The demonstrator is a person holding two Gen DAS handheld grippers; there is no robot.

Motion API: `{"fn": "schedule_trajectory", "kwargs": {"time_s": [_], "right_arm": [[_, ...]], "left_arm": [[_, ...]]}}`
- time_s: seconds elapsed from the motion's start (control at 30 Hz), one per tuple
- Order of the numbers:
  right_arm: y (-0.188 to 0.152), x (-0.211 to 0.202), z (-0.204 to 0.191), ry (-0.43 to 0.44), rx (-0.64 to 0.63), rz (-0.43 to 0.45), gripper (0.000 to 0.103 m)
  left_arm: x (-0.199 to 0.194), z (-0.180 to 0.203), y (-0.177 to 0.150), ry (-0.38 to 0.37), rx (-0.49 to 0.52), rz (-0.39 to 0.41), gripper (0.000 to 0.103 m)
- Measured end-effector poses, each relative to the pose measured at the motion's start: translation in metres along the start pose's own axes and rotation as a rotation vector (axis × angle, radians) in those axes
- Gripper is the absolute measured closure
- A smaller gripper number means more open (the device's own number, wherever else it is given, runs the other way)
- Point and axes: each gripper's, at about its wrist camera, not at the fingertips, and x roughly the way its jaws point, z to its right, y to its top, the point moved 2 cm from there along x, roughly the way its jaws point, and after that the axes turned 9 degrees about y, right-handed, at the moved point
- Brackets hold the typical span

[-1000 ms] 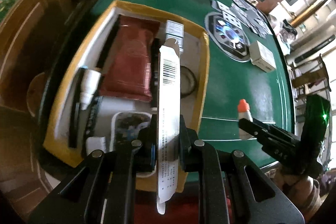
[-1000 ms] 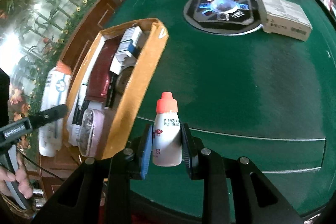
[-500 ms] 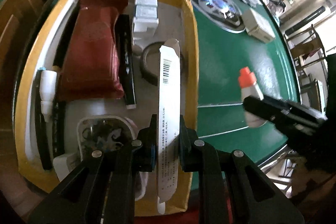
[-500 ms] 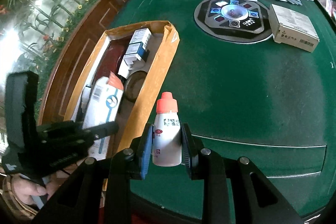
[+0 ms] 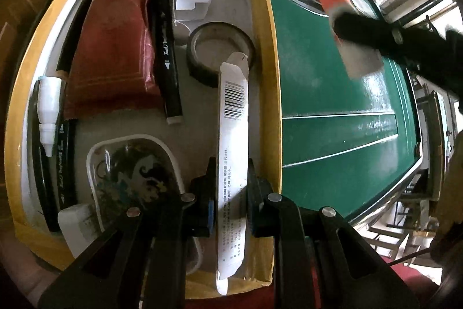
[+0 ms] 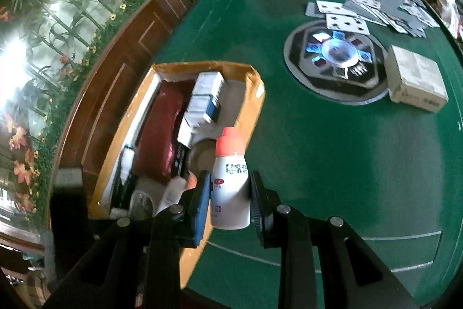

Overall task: Organize objects
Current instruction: 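Lower the box and orange-capped bottle into the tray and open both grippers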

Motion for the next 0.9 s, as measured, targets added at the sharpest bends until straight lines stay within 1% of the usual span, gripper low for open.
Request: {"fn": "schedule_trajectory", "kwargs": {"time_s": [0.5,0.9], "right_arm": [[0.05,0.037,-0.017,-0.016,-0.012,-0.024,0.077],[0.066,0.073,-0.009,-0.06,-0.015,-0.061,0.077]], "left_arm": [[-0.002,-0.001,0.001,-0.011,0.036,-0.008,0.088],[-0.002,0.003,0.003,-0.009,0.048,-0.005,0.088]]}}
